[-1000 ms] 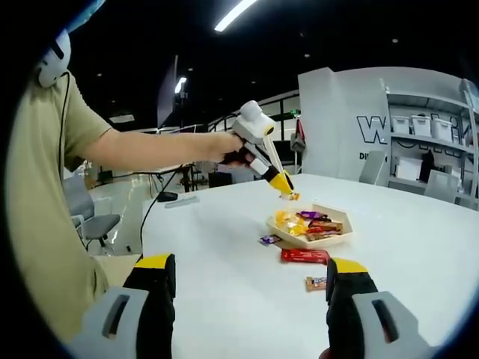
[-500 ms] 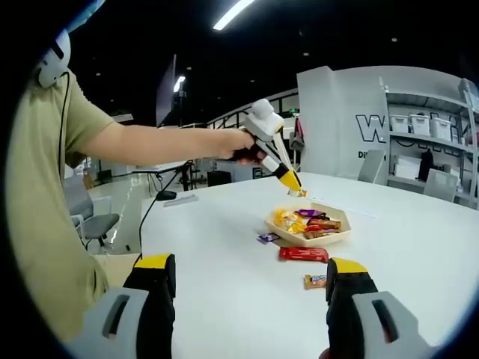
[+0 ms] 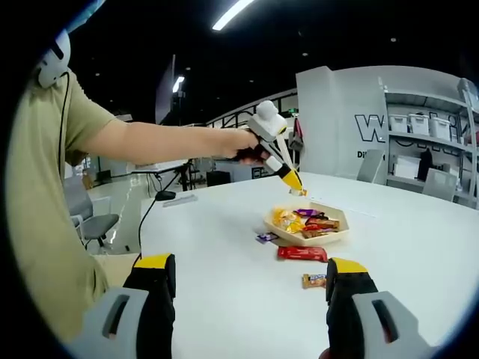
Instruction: Place the target food into the container with the food tongs after gripping and lifting it, then release it inside without dropping or visibly crushing the food.
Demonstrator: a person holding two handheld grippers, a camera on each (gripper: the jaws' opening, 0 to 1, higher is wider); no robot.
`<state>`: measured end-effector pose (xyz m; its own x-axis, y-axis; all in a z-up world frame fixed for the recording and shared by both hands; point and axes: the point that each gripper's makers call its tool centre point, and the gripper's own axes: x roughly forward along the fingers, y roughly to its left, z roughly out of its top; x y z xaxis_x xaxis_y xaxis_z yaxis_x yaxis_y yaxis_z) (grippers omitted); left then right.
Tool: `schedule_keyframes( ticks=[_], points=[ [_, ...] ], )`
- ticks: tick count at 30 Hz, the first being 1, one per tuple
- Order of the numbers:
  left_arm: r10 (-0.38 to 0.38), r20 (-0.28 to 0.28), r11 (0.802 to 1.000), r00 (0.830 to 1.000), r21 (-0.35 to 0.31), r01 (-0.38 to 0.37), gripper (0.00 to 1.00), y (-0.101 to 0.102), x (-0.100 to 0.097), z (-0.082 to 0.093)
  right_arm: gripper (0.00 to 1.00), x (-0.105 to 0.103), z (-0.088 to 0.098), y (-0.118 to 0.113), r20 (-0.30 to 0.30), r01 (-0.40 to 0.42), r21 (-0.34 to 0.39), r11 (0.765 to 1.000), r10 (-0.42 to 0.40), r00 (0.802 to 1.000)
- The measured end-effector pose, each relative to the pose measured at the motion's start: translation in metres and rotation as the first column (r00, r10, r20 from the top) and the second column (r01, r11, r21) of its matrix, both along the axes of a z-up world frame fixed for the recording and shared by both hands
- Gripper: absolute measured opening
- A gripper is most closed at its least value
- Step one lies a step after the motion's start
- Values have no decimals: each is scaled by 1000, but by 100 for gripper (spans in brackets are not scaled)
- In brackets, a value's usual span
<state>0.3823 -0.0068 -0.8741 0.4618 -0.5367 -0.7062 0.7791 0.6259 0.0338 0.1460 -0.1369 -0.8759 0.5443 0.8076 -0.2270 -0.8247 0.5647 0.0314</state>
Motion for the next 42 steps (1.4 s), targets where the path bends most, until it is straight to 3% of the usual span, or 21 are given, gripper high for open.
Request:
schedule_keyframes(
  ticks=[19,42],
  points=[
    [24,-1,1000,1000,2,-24,21,4,8,3,82,1,5,-3,8,4,-1,1000,-4,1000],
    [8,14,1000,1000,-1,-8,22,4,-6,15,82,0,4,2,9,-5,-2,1000,5,1000]
  ],
)
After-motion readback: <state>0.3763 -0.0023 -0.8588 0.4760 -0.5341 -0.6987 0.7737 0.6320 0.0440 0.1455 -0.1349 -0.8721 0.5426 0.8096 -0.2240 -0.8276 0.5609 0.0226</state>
